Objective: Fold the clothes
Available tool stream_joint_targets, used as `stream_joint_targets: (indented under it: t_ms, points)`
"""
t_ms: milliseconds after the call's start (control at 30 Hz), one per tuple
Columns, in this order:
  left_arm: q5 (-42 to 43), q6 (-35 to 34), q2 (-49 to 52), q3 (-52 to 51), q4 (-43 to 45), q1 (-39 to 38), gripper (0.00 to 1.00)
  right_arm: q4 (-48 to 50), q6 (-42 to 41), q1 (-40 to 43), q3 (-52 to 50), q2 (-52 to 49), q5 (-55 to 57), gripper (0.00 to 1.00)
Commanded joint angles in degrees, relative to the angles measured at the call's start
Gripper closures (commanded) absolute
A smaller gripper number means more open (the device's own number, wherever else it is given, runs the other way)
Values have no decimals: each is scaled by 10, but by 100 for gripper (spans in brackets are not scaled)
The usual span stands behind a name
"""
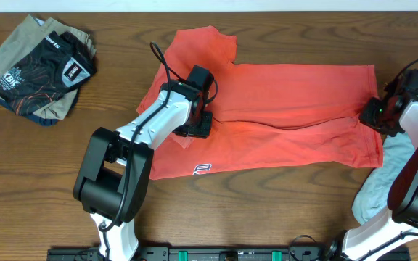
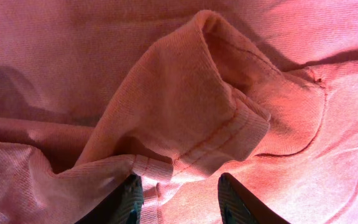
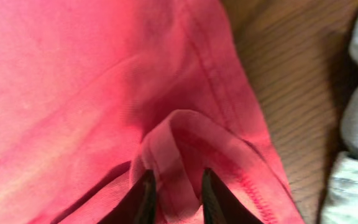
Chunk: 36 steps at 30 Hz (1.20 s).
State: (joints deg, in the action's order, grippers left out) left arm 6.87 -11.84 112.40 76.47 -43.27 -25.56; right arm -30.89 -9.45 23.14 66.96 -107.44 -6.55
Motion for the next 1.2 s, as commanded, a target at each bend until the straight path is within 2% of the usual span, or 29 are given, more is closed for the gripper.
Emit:
stream_joint_targets:
  t_ms: [0,67,267,433,567,700,800,833,867,933,1133,1167]
  points:
    - [-11,-1,4,-3,-1,1,59,-1,8,5,-2,-5,-16,84]
    - [-11,-1,4,-3,-1,1,59,-1,8,5,-2,-5,-9,99]
    - [-11,-1,4,-3,-2,1,59,-9,-1,7,-2,-3,54,99]
    - [-11,-1,4,-3,-2,1,58,-28,-92,24,-2,5,179,99]
    - [-11,-1,4,-3,-2,1,58,-3,-106,37,-2,5,165,99]
    - [-11,-1,4,-3,-2,1,58,38,-85,37,-2,5,117,90]
    - [-11,-1,4,-3,-2,1,59,60,-69,37,-2,5,69,71]
    - [-11,-1,4,-3,-2,1,58,62,-62,37,-2,6,53,66]
    - [-11,-1,4,-3,-2,1,58,60,-58,36,-2,7,40,66]
    - [-11,-1,4,-3,-2,1,58,45,-56,37,-2,14,26,70]
    - [-11,-1,4,-3,-1,2,59,-65,-54,36,-2,50,18,98]
    - [-11,-1,4,-3,-1,2,59,-80,-50,36,-2,53,16,99]
